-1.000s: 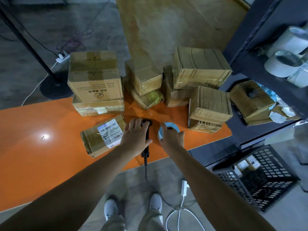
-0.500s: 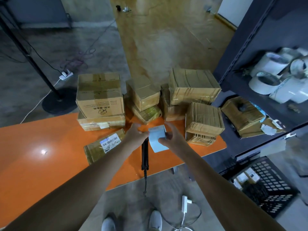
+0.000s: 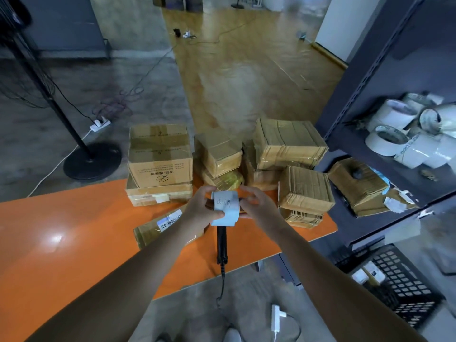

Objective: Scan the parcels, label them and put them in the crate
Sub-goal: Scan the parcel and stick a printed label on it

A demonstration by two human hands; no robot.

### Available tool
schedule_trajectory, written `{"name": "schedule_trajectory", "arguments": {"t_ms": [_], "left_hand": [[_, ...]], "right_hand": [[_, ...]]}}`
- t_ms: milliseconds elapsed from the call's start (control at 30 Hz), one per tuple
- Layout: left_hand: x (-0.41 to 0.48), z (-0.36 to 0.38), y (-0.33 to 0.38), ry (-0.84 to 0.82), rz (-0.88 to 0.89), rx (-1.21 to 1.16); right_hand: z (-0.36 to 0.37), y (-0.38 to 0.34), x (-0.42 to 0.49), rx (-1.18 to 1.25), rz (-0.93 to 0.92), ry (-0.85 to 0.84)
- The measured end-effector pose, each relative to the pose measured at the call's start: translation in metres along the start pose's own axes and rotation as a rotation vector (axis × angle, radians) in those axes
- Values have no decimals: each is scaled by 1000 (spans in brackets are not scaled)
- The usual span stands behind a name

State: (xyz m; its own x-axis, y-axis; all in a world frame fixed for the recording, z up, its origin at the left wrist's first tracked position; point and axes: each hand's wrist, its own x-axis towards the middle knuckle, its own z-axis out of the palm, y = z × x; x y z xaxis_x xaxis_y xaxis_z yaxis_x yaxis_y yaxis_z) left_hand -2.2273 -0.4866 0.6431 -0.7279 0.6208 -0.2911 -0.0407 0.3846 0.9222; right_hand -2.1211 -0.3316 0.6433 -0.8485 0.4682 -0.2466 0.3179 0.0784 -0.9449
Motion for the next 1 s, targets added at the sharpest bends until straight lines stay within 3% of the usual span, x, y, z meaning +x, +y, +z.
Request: {"name": "schedule_trajectory", "arguments": {"t_ms": [133, 300, 833, 1000], "left_hand": [[-3, -4, -9, 26, 84, 48], [-3, -8, -17, 44, 155, 102], [-11, -11, -4, 58, 170, 139], [-13, -9, 3, 92, 75, 5]], "right_hand": [[6, -2, 4, -224, -86, 16], [11, -3, 2, -340, -156, 53], [19, -20, -2, -367, -180, 168], [26, -26, -1, -247, 5, 115]]}}
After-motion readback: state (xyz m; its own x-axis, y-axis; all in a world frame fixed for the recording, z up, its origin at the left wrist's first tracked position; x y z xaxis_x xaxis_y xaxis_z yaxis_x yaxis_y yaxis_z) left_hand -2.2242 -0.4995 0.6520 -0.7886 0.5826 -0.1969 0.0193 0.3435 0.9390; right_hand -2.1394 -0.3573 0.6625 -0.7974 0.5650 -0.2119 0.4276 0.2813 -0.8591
